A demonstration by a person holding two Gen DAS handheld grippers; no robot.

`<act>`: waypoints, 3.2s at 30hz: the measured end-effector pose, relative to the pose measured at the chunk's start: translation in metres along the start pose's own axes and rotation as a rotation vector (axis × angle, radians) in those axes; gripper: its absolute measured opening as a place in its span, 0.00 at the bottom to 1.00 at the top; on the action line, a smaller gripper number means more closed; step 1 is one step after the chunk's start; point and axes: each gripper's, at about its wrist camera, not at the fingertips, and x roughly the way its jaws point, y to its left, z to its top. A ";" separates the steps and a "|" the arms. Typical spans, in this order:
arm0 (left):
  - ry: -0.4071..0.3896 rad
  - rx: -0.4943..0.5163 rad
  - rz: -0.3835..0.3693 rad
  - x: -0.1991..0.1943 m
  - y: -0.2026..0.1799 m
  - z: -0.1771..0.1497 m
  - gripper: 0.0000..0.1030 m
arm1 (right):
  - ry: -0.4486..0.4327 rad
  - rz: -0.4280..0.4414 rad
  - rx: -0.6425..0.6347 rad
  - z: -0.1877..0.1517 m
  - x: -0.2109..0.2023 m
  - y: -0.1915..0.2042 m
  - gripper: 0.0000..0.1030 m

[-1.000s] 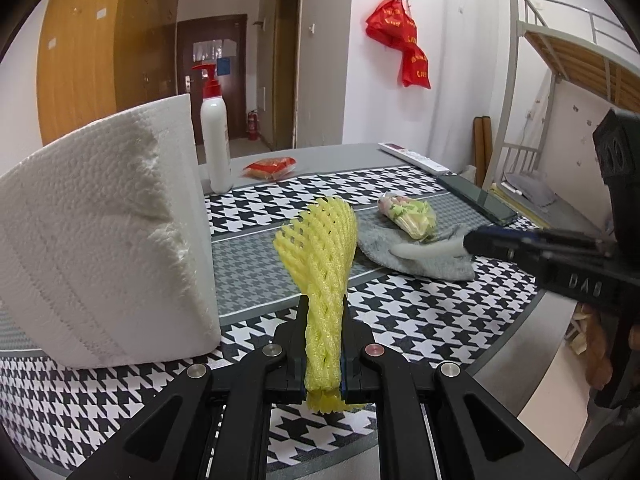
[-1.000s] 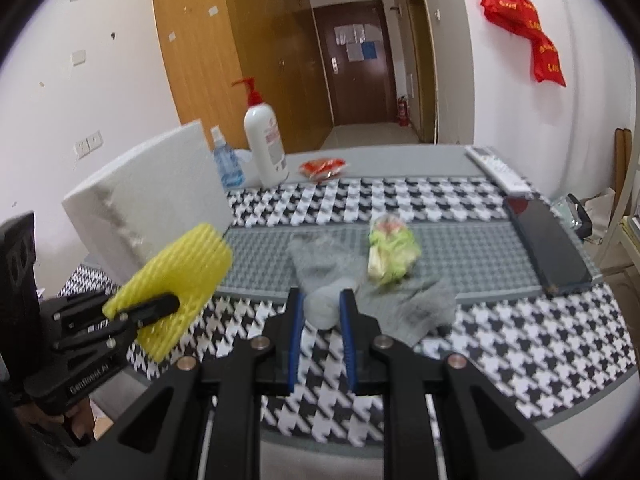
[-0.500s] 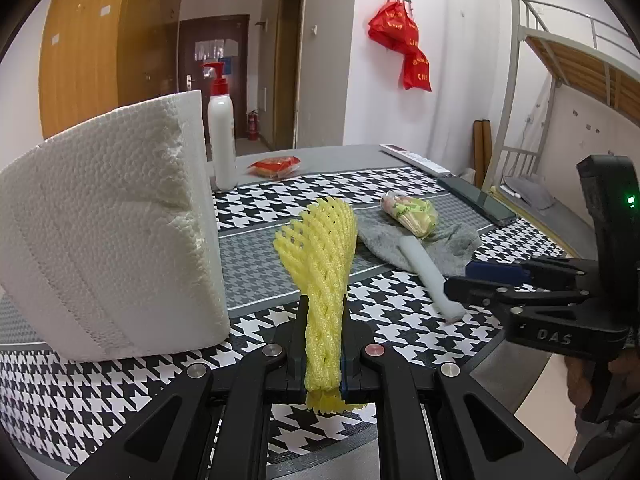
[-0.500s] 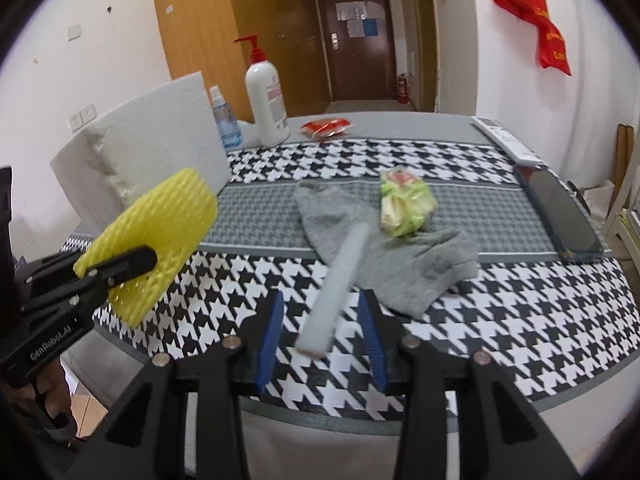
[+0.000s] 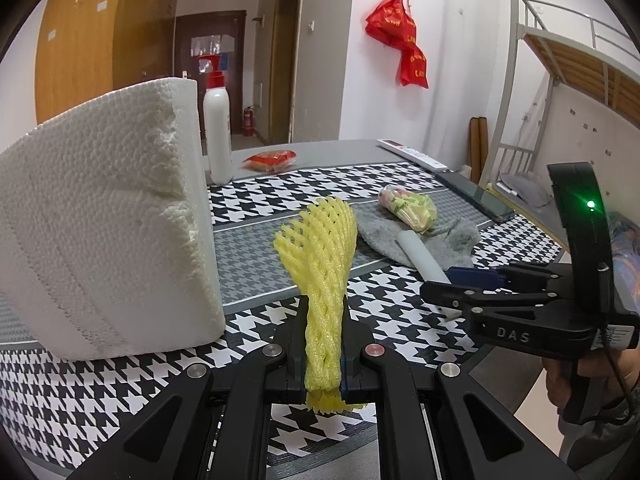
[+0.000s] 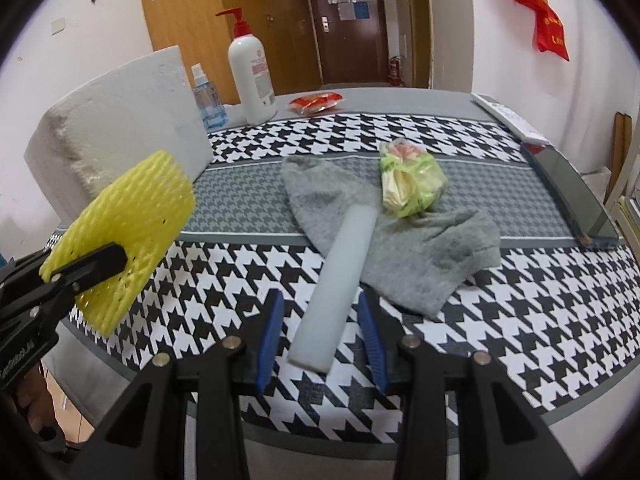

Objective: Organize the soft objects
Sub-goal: 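Grasp the white foam tube with the right gripper while the left gripper holds the net, then lift the tube with the right gripper while the left gripper carries the net toward the box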

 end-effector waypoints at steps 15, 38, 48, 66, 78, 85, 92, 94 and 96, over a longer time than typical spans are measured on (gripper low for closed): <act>-0.033 0.031 -0.027 -0.016 0.008 -0.004 0.11 | -0.053 -0.066 0.028 -0.004 -0.008 0.012 0.21; -0.065 0.031 -0.039 -0.033 0.014 -0.006 0.11 | -0.035 -0.155 0.054 -0.004 -0.004 0.015 0.34; -0.070 0.037 -0.073 -0.031 0.021 -0.006 0.11 | -0.005 -0.216 0.064 -0.003 0.006 0.021 0.34; -0.123 0.069 -0.079 -0.046 0.022 0.000 0.11 | -0.120 -0.149 0.064 0.002 -0.033 0.026 0.14; -0.156 0.085 -0.071 -0.057 0.014 0.015 0.11 | -0.226 -0.113 0.063 0.009 -0.072 0.029 0.14; -0.178 0.083 -0.067 -0.063 0.013 0.028 0.11 | -0.291 -0.083 0.059 0.021 -0.089 0.028 0.14; -0.214 0.078 -0.049 -0.074 0.015 0.044 0.11 | -0.343 -0.054 0.042 0.032 -0.102 0.027 0.14; -0.228 0.082 -0.034 -0.077 0.016 0.047 0.10 | -0.357 -0.041 0.028 0.036 -0.105 0.029 0.14; -0.237 0.083 -0.025 -0.079 0.016 0.049 0.11 | -0.370 -0.029 0.015 0.040 -0.108 0.032 0.14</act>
